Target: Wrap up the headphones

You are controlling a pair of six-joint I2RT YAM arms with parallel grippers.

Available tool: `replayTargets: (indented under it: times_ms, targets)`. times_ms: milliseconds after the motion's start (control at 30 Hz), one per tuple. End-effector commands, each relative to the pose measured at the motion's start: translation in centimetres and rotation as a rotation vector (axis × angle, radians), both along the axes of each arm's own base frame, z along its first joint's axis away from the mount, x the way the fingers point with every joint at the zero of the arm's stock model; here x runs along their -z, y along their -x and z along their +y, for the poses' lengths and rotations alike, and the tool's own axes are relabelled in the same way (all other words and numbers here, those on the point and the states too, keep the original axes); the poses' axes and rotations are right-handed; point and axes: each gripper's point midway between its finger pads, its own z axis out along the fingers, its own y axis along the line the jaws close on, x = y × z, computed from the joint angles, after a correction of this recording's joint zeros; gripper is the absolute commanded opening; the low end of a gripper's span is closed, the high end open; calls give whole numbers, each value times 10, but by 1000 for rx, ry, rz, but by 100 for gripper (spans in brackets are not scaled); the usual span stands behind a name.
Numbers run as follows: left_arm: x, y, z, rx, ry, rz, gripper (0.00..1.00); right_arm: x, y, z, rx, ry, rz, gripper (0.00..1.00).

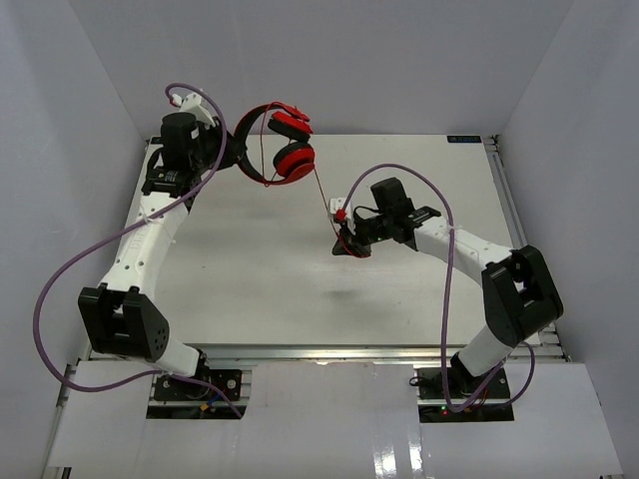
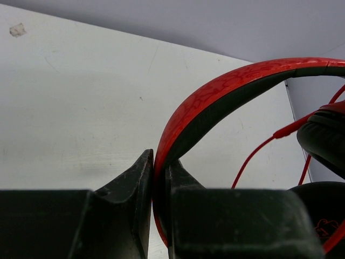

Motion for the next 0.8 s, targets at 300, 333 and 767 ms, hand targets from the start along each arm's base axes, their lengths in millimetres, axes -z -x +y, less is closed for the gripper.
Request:
replayTargets:
  times_ms: [300,333,767]
  targets:
    - [-60,-50,18,-207,139,-170,0,6,19,28,16,183,-181,16]
    - [-58,-55,22,-233,135,-168,0,7,18,28,21,195,-187,17]
    - [-49,-76,34,-322,118,-161,0,23,13,33,28,328,-260,25]
